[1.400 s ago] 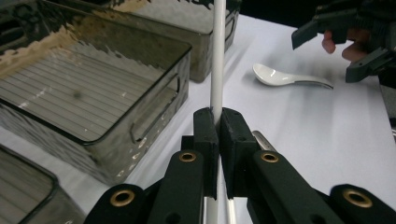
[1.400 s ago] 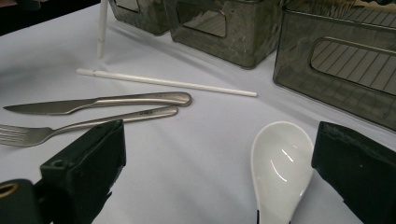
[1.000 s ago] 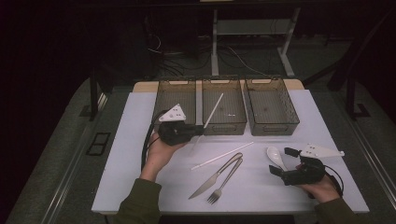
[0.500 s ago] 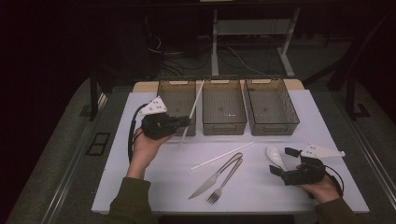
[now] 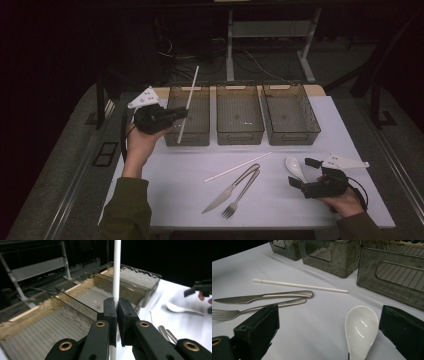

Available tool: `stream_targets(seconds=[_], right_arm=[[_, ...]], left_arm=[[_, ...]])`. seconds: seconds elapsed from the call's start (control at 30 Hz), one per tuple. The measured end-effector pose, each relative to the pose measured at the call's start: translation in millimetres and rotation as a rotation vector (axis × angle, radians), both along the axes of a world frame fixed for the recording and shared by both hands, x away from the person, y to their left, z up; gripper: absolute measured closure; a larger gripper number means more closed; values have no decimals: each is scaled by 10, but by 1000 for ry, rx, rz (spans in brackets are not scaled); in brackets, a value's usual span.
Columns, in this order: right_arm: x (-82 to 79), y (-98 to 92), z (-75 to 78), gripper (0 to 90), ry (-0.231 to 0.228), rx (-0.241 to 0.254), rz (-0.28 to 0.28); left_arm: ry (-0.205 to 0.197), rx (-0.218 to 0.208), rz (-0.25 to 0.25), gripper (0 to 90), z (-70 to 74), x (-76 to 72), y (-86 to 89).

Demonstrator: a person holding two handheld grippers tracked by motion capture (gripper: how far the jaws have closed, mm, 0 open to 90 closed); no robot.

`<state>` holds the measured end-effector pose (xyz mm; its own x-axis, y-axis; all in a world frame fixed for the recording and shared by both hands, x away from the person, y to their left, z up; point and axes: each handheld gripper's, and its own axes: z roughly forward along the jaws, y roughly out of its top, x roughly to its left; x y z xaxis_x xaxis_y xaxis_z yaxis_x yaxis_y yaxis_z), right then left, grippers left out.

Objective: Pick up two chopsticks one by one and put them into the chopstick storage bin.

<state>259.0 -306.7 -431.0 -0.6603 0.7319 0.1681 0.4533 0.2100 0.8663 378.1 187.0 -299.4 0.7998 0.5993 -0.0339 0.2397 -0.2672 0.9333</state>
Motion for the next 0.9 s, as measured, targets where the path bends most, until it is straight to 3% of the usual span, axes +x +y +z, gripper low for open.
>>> stream_targets(seconds=[0.17,0.3,0.43,0.57,0.73,0.9], right_arm=[[1,-3,-1,33,0,-1,-1],[1,-4,-1,32,1,0,-2],[1,-9,0,32,0,2,-4],[2,-12,0,32,2,5,-6],[2,-19,1,33,-2,6,-5],[4,-22,0,32,-2,8,-5]], left_arm=[[0,15,28,851,43,167,62],[21,29,57,851,-14,309,73],[55,45,88,851,-98,448,79],[98,101,134,851,-209,596,82],[153,131,182,851,-346,726,109],[206,158,200,851,-458,806,120]])
